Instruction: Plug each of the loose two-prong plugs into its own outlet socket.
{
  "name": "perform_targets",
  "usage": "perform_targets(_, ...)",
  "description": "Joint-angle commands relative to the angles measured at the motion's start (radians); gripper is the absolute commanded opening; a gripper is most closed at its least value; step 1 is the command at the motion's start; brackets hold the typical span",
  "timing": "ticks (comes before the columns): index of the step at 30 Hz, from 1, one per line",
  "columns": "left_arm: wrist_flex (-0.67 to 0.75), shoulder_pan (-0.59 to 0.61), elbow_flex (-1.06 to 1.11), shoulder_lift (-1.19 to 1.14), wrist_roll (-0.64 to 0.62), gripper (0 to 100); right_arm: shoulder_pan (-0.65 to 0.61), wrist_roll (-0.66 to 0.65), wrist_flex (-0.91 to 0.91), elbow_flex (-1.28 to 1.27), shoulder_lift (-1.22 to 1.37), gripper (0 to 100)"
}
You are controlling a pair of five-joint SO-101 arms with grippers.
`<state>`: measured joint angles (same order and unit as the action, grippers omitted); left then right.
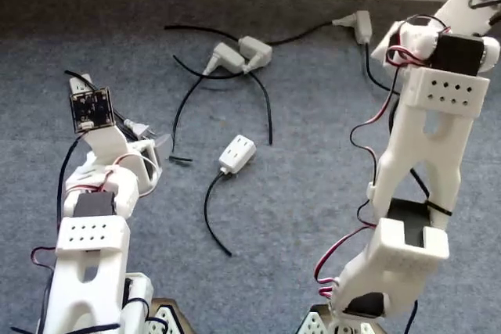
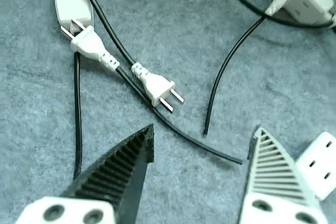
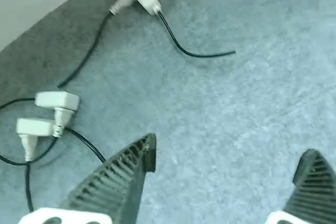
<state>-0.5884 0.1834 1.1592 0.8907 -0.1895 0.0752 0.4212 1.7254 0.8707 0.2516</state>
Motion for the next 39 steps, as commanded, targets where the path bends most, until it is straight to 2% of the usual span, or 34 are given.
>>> perform_targets(1,-0.075,0.010,-0.162,-0.015,-0.066,27,-0.005,-0.061,0.041,-0.338,-0.130,39.2)
perform_targets(6,-0.252,0.027,-0.489,-0.291,-0.158,24,-0.094,-0.238,0.027,-0.716,-0.151,39.2)
perform_targets(9,-0.422,0.061,-0.759,-0.541,-0.239,24,-0.128,-0.318,-0.068,-0.932,-0.153,39.2)
perform_targets(13,-0.664,0.128,-1.145,-0.877,-0.345,24,-0.133,-0.338,-0.271,-1.191,-0.153,39.2)
perform_targets(17,-0.795,0.185,-1.463,-1.167,-0.419,24,-0.139,-0.336,-0.479,-1.409,-0.153,39.2)
perform_targets(21,-0.827,0.217,-1.656,-1.392,-0.419,24,-0.197,-0.336,-0.630,-1.558,-0.154,39.2)
perform_targets(25,-0.829,0.251,-1.770,-1.532,-0.422,24,-0.217,-0.336,-0.638,-1.589,-0.171,39.2)
perform_targets(28,-0.825,0.257,-1.787,-1.595,-0.443,24,-0.219,-0.336,-0.639,-1.589,-0.171,39.2)
perform_targets(32,-0.810,0.257,-1.796,-1.659,-0.562,24,-0.219,-0.336,-0.639,-1.587,-0.171,39.2)
perform_targets(39,-0.804,0.234,-1.859,-1.676,-0.569,24,-0.220,-0.338,-0.639,-1.587,-0.171,39.2)
